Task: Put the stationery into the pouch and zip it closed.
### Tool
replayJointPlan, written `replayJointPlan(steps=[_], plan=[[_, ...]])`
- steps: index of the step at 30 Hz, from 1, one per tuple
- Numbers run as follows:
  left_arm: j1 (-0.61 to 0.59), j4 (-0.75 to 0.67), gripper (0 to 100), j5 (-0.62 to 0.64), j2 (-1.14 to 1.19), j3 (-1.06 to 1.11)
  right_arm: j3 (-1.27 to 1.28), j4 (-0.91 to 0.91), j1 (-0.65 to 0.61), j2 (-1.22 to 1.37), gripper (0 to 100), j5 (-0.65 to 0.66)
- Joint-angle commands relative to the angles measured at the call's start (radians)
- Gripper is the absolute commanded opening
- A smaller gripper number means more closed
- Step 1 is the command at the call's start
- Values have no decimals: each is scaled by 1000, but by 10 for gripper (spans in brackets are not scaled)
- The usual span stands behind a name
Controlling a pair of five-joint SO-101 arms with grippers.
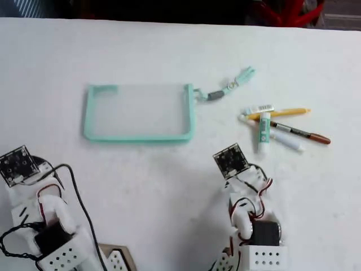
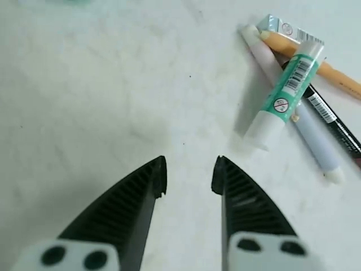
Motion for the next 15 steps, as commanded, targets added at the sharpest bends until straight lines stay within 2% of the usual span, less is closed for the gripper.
replayJointPlan(steps=[1, 13, 15], plan=[[-12, -26, 76, 11, -10, -61, 9, -15, -4, -8, 143, 6], [-12, -32, 71, 9, -10, -66, 9, -13, -4, -8, 142, 6], [-12, -32, 39, 9, -12, -68, 9, -13, -4, -8, 142, 6]])
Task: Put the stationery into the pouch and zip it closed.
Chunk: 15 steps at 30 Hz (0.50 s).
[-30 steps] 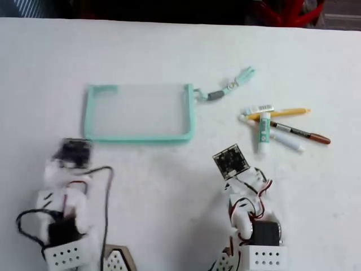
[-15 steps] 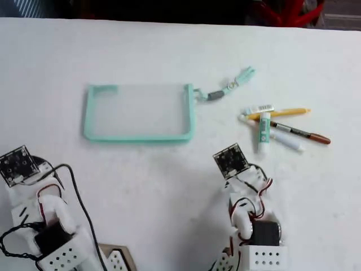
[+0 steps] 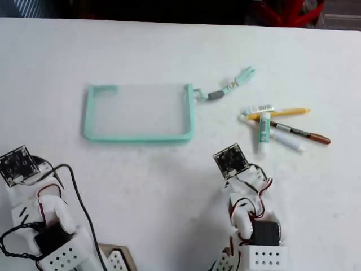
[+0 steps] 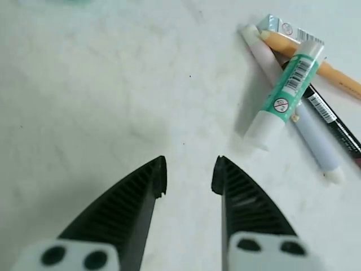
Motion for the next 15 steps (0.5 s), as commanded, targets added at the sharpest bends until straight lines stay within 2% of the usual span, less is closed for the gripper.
replayJointPlan(steps=[1, 5, 15], plan=[[-8, -26, 18, 8, -12, -69, 9, -13, -4, -8, 142, 6], [1, -26, 35, 15, -12, -63, 9, -12, -4, -8, 142, 6], [186, -18, 35, 17, -12, -51, 9, -7, 2, -5, 142, 6]])
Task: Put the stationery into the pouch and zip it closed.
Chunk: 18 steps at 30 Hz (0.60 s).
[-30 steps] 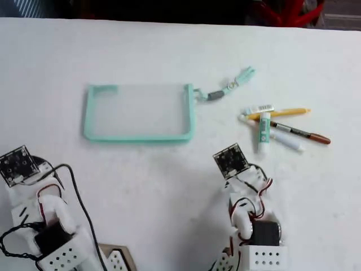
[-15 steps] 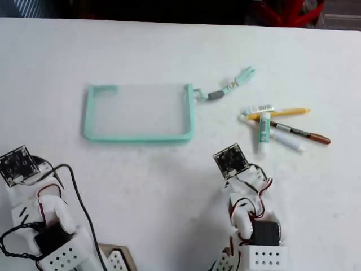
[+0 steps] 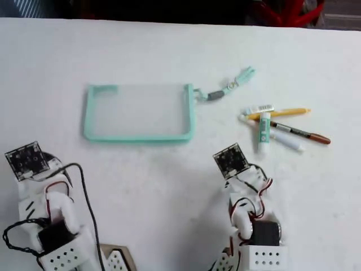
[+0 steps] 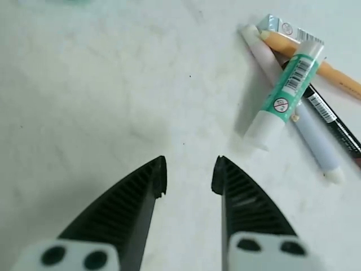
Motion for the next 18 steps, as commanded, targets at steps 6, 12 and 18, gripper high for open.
replayJointPlan(steps=[6, 12, 18], plan=[[427, -66, 36, 12, -10, -69, 9, -7, 2, -5, 142, 6], [739, -147, 36, 2, -8, 8, 9, -7, 2, -5, 142, 6], [730, -124, 35, -155, -7, 49, 9, -7, 4, -5, 142, 6]])
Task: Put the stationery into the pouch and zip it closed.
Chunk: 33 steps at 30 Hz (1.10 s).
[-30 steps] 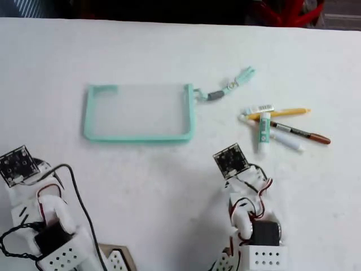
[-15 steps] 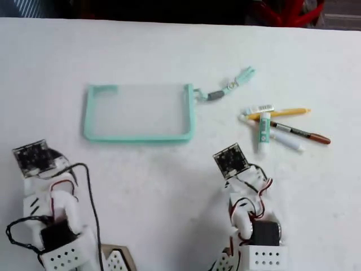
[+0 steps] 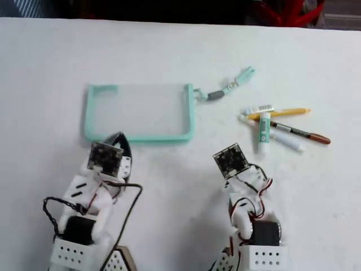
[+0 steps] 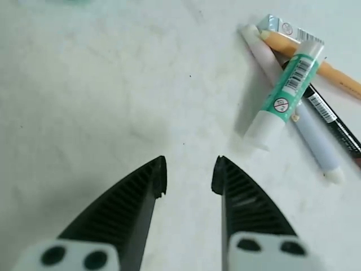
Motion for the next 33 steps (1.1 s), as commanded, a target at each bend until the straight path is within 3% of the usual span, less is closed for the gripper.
replayJointPlan(steps=[1, 33], plan=[[22, 8, 35, -48, -7, -3, 9, -7, 4, -5, 142, 6], [39, 12, 33, -57, -7, -3, 9, -5, 4, -5, 142, 6]])
